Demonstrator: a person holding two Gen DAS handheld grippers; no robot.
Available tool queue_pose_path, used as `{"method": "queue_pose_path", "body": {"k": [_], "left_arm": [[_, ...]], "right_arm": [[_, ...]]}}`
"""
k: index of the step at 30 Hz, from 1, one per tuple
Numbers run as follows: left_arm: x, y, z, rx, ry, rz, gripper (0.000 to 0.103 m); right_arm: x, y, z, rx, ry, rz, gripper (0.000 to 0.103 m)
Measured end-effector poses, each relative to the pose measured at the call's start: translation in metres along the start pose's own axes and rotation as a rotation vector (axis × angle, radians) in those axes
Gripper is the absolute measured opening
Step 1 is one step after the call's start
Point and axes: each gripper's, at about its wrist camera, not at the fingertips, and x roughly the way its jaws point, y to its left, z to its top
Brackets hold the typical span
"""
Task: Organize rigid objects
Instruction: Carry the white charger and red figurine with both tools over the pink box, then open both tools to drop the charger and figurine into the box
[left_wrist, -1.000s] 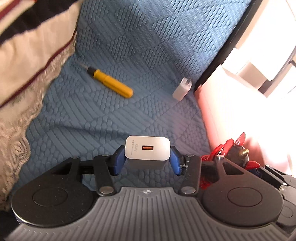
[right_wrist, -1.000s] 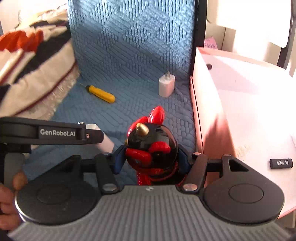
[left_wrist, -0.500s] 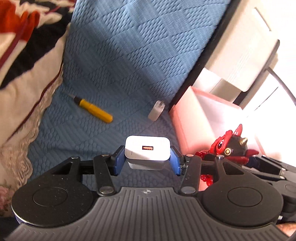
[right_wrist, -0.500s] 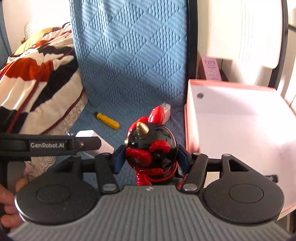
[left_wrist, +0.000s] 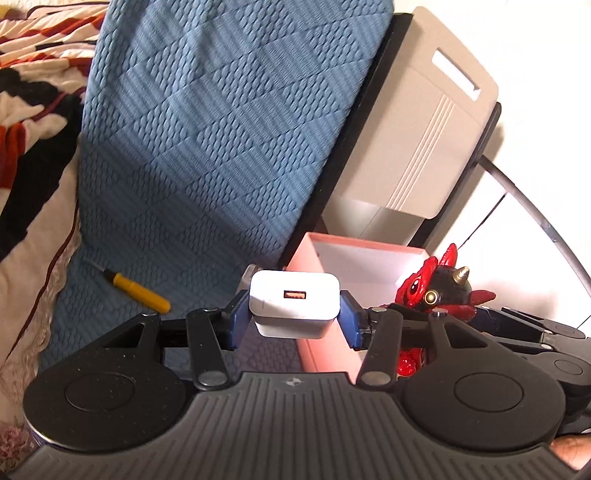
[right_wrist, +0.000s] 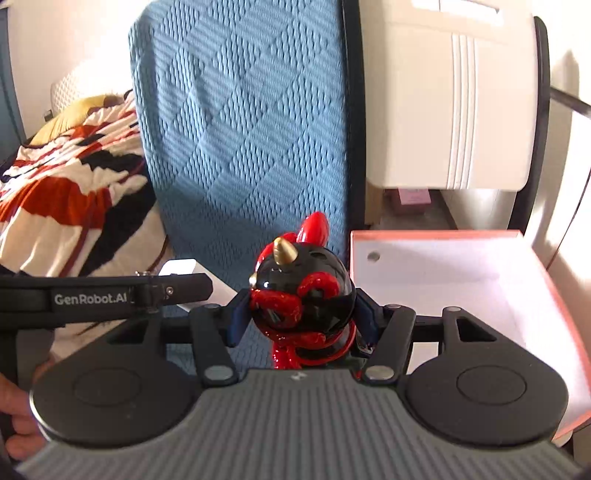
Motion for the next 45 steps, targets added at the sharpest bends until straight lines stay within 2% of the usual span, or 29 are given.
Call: {"method": "queue_pose_path", "body": {"k": [6, 15, 25, 33, 41, 45], "left_arm": [[0.001, -0.020, 0.011, 0.006, -0.020, -0.038, 0.056], [0.010, -0.047, 0.015, 0.063, -0.012, -0.049, 0.056], [0.052, -0.067, 0.004, 0.085, 0.053, -0.064, 0.056], [0.103, -0.079, -0.015, 0.077, 0.157, -0.085, 0.056], [0.142, -0.081, -0.039, 0.072, 0.252, -0.065, 0.056], [0.151, -0.085, -0.046, 0.088, 0.270, -0.058, 0.056]], "right_arm": [[-0.019, -0.017, 0.018, 0.006, -0.052, -0.031, 0.061], [-0.032, -0.055, 0.011, 0.054, -0.063, -0.091, 0.061], [-0.011, -0.089, -0.020, 0.117, 0.030, -0.128, 0.061], [0.012, -0.118, -0.051, 0.167, 0.126, -0.158, 0.061], [0.042, -0.143, -0.086, 0.214, 0.234, -0.183, 0.062], [0.047, -0.147, -0.094, 0.219, 0.242, -0.183, 0.060]]}}
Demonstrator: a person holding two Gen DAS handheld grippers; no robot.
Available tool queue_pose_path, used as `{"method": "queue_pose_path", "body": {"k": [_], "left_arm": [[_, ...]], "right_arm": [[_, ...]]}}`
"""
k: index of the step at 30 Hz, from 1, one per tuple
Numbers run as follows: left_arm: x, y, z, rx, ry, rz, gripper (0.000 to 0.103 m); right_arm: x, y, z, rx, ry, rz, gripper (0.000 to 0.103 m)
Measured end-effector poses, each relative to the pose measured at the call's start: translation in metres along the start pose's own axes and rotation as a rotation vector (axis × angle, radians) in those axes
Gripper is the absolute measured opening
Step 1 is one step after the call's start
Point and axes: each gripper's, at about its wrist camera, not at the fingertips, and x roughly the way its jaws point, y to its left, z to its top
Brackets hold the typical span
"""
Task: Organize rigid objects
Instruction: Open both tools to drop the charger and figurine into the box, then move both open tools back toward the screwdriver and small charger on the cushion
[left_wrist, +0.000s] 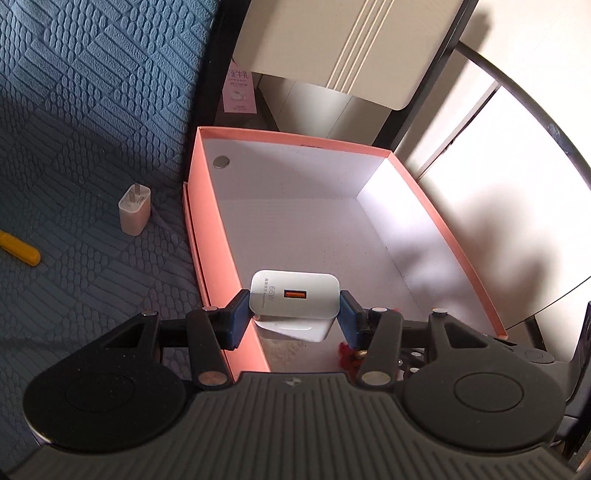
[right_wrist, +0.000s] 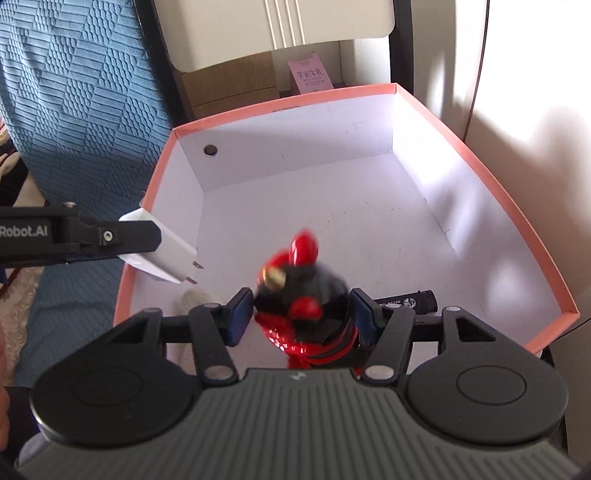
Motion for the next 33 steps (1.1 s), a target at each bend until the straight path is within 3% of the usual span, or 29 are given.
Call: {"method": "queue_pose_path", "body": {"k": [11, 13, 23, 33], "left_arm": [[-0.008, -0.001, 0.001, -0.020, -0.022, -0.008, 0.063], [-0.017, -0.003, 0.003, -0.012, -0.046, -0.009, 0.069], [-0.084, -0.009, 0.009, 0.025, -0.198, -0.018, 0.069], [-0.150, 0.014, 0.005, 0.029, -0.327, 0.029, 0.069]], "right_arm": [[-0.008, 0.005, 0.009, 0.001, -0.031, 0.031, 0.059], [-0.014, 0.007, 0.011, 0.003, -0.044, 0.035, 0.059], [-0.059, 0.032, 0.031, -0.034, -0.157, 0.058, 0.059], [-0.090, 0.081, 0.042, -0.100, -0.236, 0.101, 0.059]]}}
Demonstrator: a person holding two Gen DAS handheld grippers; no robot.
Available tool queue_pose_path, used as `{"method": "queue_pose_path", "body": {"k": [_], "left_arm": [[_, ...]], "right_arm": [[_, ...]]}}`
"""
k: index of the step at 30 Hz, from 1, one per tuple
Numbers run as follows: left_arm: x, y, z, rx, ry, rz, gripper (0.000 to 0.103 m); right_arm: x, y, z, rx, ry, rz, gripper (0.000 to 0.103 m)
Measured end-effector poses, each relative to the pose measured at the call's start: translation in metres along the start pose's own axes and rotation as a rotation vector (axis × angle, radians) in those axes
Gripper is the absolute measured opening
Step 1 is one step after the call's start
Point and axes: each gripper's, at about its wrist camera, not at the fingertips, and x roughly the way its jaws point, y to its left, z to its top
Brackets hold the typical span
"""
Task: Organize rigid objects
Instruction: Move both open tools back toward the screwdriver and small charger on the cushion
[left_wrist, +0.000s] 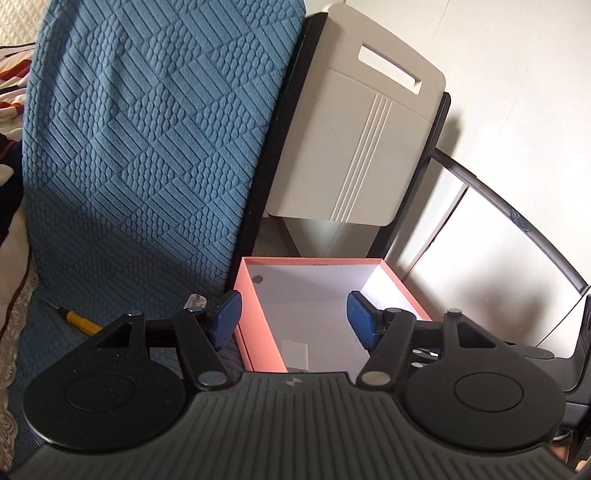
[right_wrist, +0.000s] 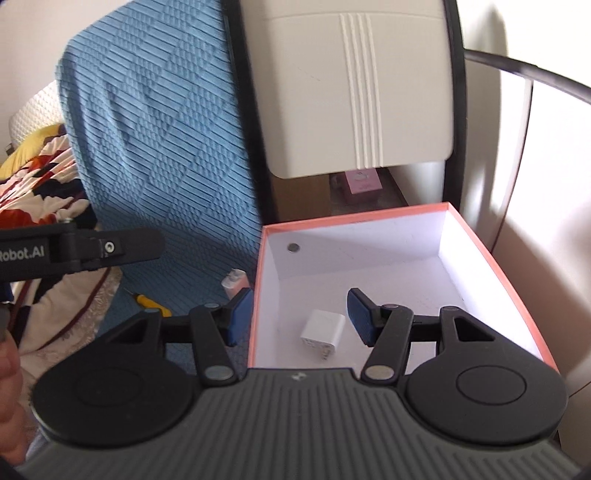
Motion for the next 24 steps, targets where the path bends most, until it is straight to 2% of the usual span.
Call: {"method": "queue_pose_path", "body": {"k": [6, 13, 24], "left_arm": [[-0.023, 0.028, -0.003, -0.019, -0.025, 0.038, 0.069], [-0.037, 0.060, -0.019, -0.035, -0.034, 0.107, 0.069], [-0.051, 0.090, -0.041, -0.043, -0.057, 0.177, 0.069]], "right_arm": [[-0.002, 0.032, 0.002, -0.048, -0.014, 0.037, 0.059], [0.004, 0.068, -0.012, -0.083, -0.004, 0.096, 0.060], [0.024, 0.092, -0.040, -0.111, 0.063, 0.096, 0.060]]}}
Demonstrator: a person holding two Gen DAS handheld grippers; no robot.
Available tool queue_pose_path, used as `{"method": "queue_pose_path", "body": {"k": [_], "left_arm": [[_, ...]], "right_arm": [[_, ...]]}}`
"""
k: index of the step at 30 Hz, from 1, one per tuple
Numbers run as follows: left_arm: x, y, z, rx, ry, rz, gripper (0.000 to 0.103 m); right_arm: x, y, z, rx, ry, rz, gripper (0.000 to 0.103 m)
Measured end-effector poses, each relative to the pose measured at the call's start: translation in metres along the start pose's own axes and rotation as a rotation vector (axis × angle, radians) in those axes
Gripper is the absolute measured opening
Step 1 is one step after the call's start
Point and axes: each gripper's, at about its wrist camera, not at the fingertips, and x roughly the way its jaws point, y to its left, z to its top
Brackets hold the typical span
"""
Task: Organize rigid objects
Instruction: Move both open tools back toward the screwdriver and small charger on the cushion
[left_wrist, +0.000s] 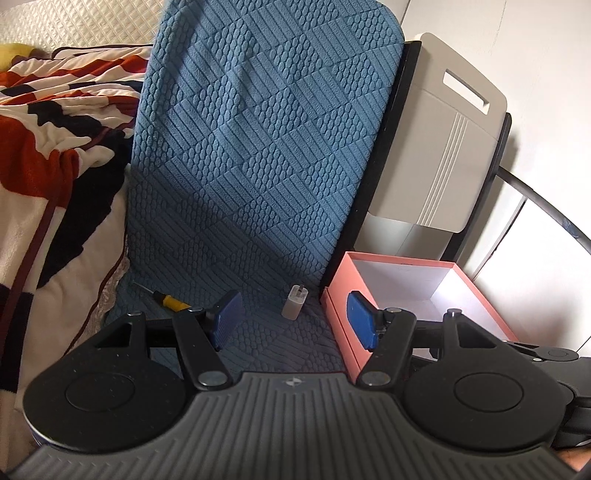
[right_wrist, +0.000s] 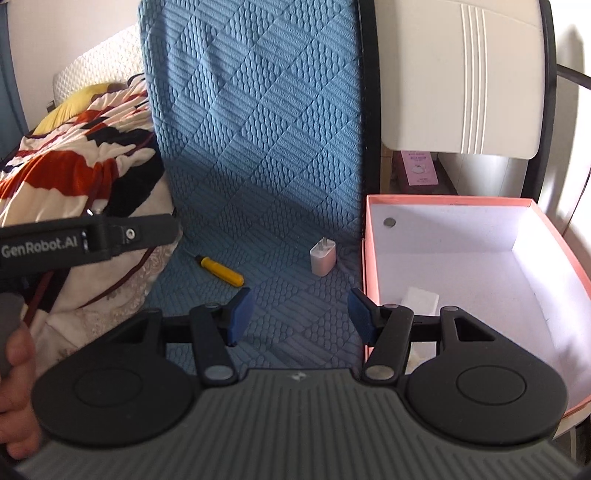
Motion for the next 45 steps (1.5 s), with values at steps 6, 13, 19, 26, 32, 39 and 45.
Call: {"method": "queue_pose_path", "body": {"k": [6, 13, 19, 26, 32, 39, 45], "left_arm": [[0.000, 0.015, -0.013, -0.023, 0.010, 0.035, 0.069], [0.017, 0.036, -0.029, -0.102, 0.061, 0.049, 0.069], [0.025, 0.056, -0.037, -0.168, 0.081, 0.033, 0.069], [0.046, 0.063, -0.039, -0.171, 0.123, 0.020, 0.069], [0.062, 0.071, -0.039, -0.171, 0.152, 0.045, 0.069], [0.086, 0.085, -0.038, -0.117, 0.195, 0.100, 0.069], [0.095, 0.086, -0.036, -0.132, 0.214, 0.069, 0.069]], "right_arm": [[0.007, 0.010, -0.012, -0.023, 0.018, -0.001, 0.060], [0.015, 0.017, -0.030, -0.028, 0.045, -0.005, 0.060], [0.018, 0.020, -0.037, -0.012, 0.047, -0.014, 0.060], [0.021, 0.018, -0.038, -0.011, 0.060, -0.007, 0.059], [0.025, 0.011, -0.038, 0.017, 0.065, -0.003, 0.060], [0.034, 0.011, -0.037, 0.015, 0.087, 0.029, 0.059], [0.043, 0.014, -0.038, -0.003, 0.103, 0.021, 0.059]]}}
